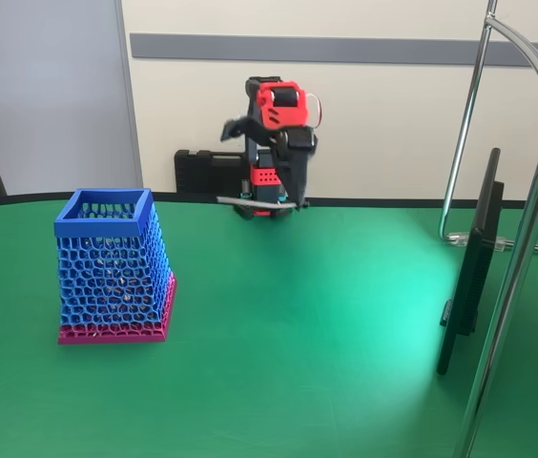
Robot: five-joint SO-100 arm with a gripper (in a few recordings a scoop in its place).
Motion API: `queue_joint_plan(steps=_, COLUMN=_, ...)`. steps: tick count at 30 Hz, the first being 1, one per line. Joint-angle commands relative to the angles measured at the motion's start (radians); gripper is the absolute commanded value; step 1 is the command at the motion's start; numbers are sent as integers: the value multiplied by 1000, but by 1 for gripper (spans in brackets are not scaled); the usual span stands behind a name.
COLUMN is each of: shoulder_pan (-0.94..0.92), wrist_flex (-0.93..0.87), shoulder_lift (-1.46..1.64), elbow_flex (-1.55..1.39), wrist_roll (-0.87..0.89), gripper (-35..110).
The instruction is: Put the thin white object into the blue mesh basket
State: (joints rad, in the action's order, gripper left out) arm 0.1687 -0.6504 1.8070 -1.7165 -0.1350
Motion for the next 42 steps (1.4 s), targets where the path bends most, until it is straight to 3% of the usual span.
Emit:
queue_joint_plan(steps=1, shoulder_pan=-34, wrist_flex=178, shoulder_lift=129, elbow_flex=-54, wrist_roll=-14, gripper=1)
queue_joint_plan(steps=5, shoulder_pan=-106, wrist_flex=339, shoulder_lift=181, elbow_flex=-100, wrist_roll=43, gripper=1)
queue_joint_plan(steps=11, shoulder_pan=-272, wrist_flex=365, shoulder_lift=100, elbow_flex=29, wrist_roll=305, gripper=2)
queue_joint_plan(steps=29, shoulder_pan=-535, wrist_flex=49, shoulder_lift=-325, elbow_flex=557, wrist_roll=968, gripper=2)
queue_joint_plan(steps=36, shoulder_pan=-554, wrist_flex=-3, shoulder_lift=-330, elbow_flex=557, wrist_roll=1177, gripper=14)
queue_joint_plan(steps=42, shoulder_pan=-586, wrist_flex=107, shoulder_lift=-249, elbow_flex=400, wrist_roll=1282, gripper=21)
